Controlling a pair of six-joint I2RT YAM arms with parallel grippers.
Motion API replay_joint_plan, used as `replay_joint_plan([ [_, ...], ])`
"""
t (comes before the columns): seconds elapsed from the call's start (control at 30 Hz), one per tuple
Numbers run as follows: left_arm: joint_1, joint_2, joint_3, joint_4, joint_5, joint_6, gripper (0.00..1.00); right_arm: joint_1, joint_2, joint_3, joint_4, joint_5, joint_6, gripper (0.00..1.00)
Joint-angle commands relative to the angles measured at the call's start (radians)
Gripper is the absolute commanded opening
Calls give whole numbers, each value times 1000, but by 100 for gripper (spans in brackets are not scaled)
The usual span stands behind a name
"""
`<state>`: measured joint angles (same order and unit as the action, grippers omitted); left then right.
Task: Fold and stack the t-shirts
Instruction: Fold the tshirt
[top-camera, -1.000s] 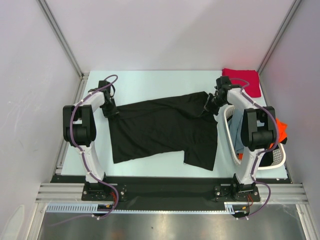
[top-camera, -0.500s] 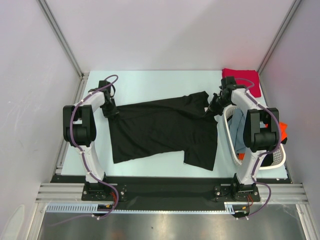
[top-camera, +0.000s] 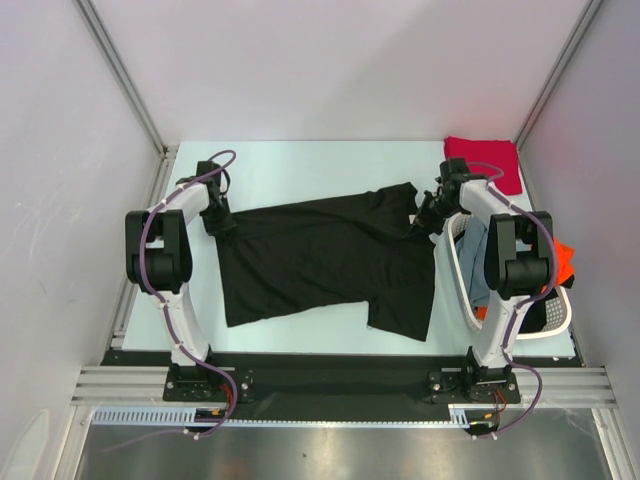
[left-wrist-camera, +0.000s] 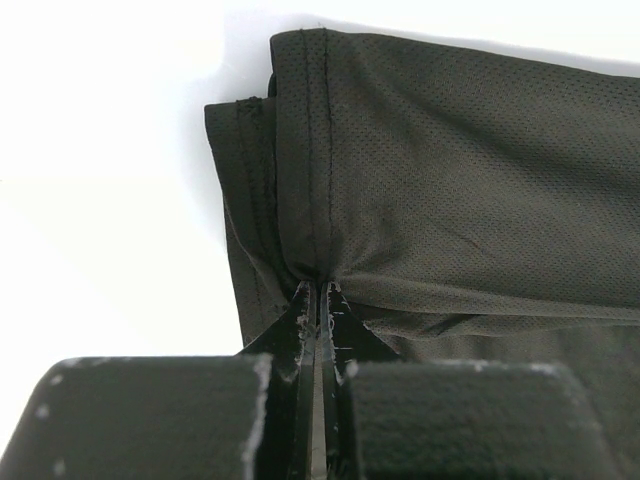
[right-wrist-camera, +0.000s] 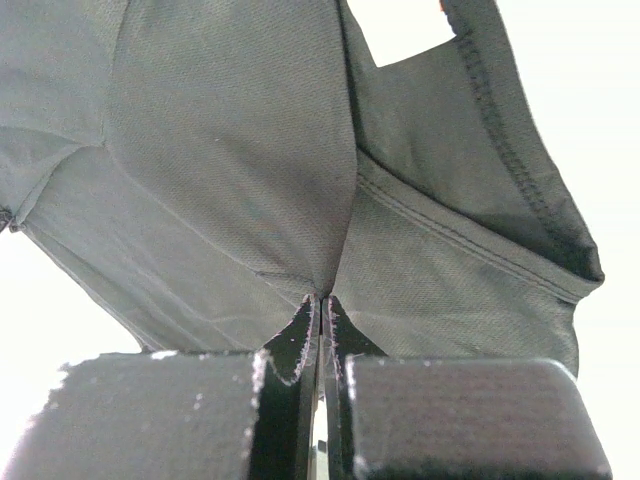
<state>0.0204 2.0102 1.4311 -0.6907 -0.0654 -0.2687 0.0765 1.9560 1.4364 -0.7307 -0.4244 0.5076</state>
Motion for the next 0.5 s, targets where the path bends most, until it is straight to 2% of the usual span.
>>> replay_joint_plan([
  [0.0,18,-14,2,-12,-57,33,0,-18,-5,-8,11,3,2,0],
  [0.23,24,-1,12,-9,-59,31,0,-27,11,2,-16,30,-30,0],
  [0.47,30,15,26,-4,-51,34,0,0,-52,22,-33,59,-27,0],
])
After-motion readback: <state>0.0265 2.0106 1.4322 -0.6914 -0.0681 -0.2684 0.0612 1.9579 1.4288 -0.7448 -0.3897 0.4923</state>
